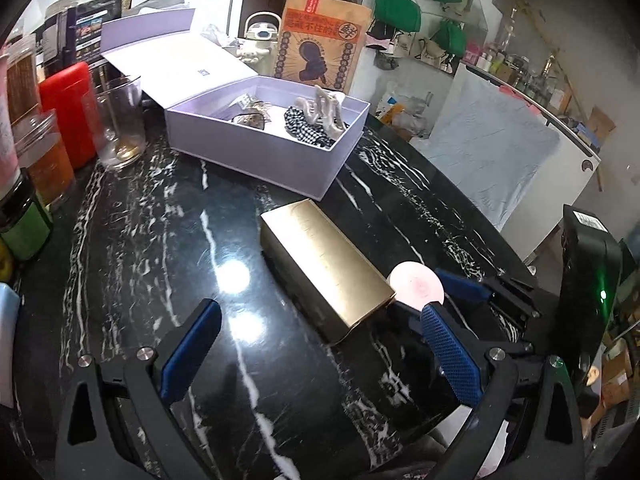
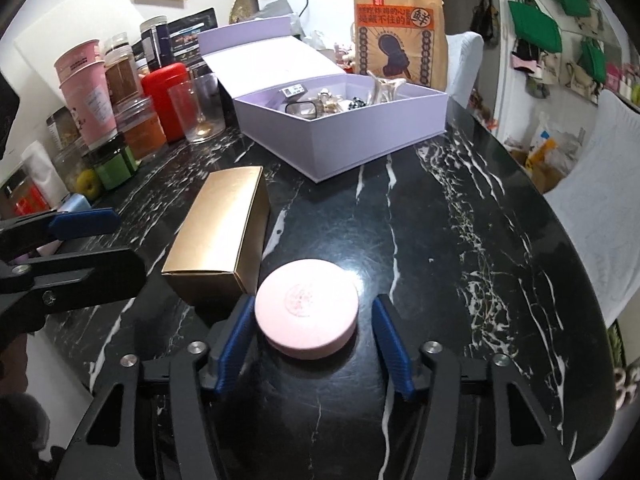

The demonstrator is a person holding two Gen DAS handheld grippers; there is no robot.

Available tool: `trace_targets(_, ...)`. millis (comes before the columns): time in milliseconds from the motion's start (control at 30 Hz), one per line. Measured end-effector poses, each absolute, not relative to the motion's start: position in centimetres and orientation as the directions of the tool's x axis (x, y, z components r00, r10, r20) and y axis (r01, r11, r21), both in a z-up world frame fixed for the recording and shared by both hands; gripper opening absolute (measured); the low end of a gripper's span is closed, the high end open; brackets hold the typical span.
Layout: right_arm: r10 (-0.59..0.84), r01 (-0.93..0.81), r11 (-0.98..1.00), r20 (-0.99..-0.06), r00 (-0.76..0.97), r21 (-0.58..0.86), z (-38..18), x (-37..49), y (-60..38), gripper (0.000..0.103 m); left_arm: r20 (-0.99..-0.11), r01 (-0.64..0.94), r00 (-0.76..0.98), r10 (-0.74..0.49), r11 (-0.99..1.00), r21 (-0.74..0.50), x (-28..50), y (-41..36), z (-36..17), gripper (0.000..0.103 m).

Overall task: Organize rigid objects
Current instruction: 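Grasp the pink round compact with the right tool while the left tool grasps the gold box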

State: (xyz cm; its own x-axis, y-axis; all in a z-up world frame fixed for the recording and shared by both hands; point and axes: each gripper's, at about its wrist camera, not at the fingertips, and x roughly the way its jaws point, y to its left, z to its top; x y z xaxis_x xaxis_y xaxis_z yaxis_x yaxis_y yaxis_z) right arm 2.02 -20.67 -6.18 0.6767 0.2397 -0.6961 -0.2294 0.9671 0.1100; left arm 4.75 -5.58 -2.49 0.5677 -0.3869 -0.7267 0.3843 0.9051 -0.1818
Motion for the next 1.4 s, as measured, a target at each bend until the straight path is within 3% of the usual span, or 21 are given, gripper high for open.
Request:
trace_targets(33,0.241,-0.231,0.967,-0.696,0.677,0.11,-6.2,2.0,-20.7,0.051,-0.726,0.386,0.572,-0.382,0.906,-0.173,4.8,-5.9,-2.5,0.102)
trace_targets(667,0.157,-0.123,0.987,-0.691,0.705,0.099,-6.1,0.4,-24.2,0.051,-0.741,0.327,0.615,-0.269,0.942,-0.072,6.9,-9.8,-4.9,0.102)
trace_targets(767,0.144,-0.122,0.989,-0.692,0.707,0.081,-6.1,0.4,-24.0,0.051,-0.738,0.311,0.634,-0.233,0.95,-0.033,6.9,-10.2,-5.0,0.094)
trace_targets(833,0.137,-0.121,0.99,-0.692,0.708,0.072,-6.2,0.4,-23.8,0.051,-0.736,0.311,0.638,-0.227,0.95,-0.023,6.8,-10.1,-5.1,0.077)
trace_targets(1000,0.14,-0.119,0.99,-0.693,0.708,0.078,-6.2,0.3,-23.9,0.051,-0.75,0.312,0.626,-0.216,0.95,-0.014,6.6,-9.5,-5.5,0.06)
trace_targets(1167,0.15,-0.125,0.988,-0.692,0.707,0.086,-6.1,0.2,-23.9,0.051,-0.753,0.302,0.621,-0.218,0.953,-0.027,6.0,-7.7,-5.6,0.058)
trace_targets(1400,0.171,-0.144,0.985,-0.685,0.708,0.096,-6.2,0.2,-23.4,0.051,-0.729,0.388,0.592,-0.343,0.915,-0.115,6.0,-5.7,-5.4,0.058)
